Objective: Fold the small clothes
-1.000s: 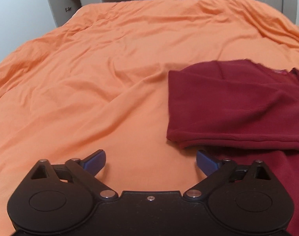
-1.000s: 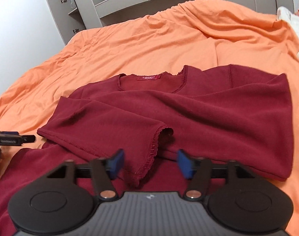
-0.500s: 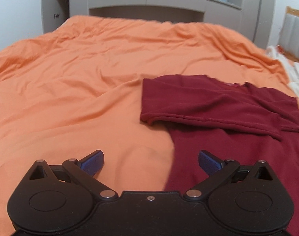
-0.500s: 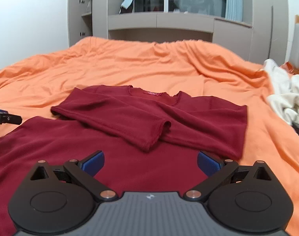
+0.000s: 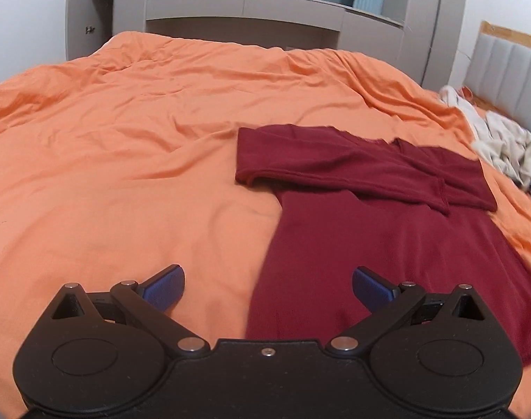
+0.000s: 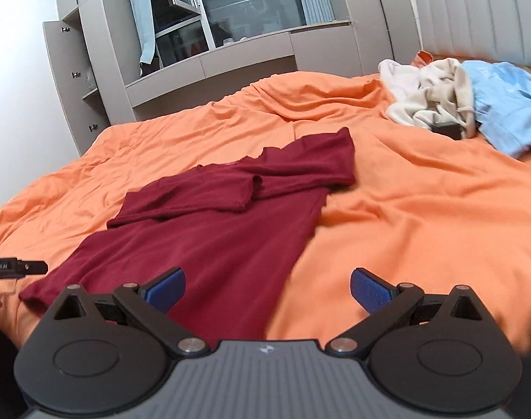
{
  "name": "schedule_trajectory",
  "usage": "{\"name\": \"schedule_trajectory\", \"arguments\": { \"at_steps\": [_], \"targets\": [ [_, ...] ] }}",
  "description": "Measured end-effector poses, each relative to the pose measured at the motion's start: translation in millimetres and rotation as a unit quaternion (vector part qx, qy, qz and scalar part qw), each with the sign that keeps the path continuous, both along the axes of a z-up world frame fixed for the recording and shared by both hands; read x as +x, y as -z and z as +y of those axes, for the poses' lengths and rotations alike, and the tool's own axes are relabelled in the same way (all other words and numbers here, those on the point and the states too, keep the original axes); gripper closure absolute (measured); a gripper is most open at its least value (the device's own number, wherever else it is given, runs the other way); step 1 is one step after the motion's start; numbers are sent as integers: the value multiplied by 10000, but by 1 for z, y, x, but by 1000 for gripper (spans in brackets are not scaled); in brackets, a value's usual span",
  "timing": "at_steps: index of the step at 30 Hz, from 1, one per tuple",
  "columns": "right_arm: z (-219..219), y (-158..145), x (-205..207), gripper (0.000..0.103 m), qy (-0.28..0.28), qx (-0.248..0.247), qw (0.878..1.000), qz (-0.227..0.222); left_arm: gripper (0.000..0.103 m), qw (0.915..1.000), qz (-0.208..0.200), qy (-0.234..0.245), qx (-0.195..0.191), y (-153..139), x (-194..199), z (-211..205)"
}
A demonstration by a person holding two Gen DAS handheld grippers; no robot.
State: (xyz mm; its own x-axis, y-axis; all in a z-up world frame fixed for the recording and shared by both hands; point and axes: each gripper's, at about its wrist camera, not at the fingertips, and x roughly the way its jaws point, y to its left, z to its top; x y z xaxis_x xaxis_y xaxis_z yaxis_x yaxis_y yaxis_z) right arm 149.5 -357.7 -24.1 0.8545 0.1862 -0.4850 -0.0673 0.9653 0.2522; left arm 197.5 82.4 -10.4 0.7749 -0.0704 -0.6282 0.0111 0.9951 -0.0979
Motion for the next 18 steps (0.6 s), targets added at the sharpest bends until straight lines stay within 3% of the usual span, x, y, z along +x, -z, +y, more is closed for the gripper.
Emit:
{"name": "schedule_trajectory", "arguments": {
  "at_steps": [3, 6, 8, 12, 14, 18],
  "targets": [
    [8, 1, -17, 7, -62, -80, 9999, -127, 1, 9997, 31, 158, 163, -2, -13, -8],
    [17, 6, -23, 28, 32, -174, 9998, -51, 5, 9996, 58, 160, 233, -2, -21, -11],
    [21, 10, -22, 43, 36, -140, 9999, 67, 13, 9997, 121, 112, 165, -2, -24, -8],
    [24, 17, -23, 55, 49, -123, 9998, 132, 24, 9998, 137, -31, -162, -2, -30, 5],
    [23, 19, -25, 71, 175, -83, 9998, 80, 33, 9993, 169, -87, -332, -1, -33, 9],
    [18, 20, -29, 84, 297, 55, 9995, -4, 53, 9982, 274, -65, -529, 4, -36, 9]
  ]
}}
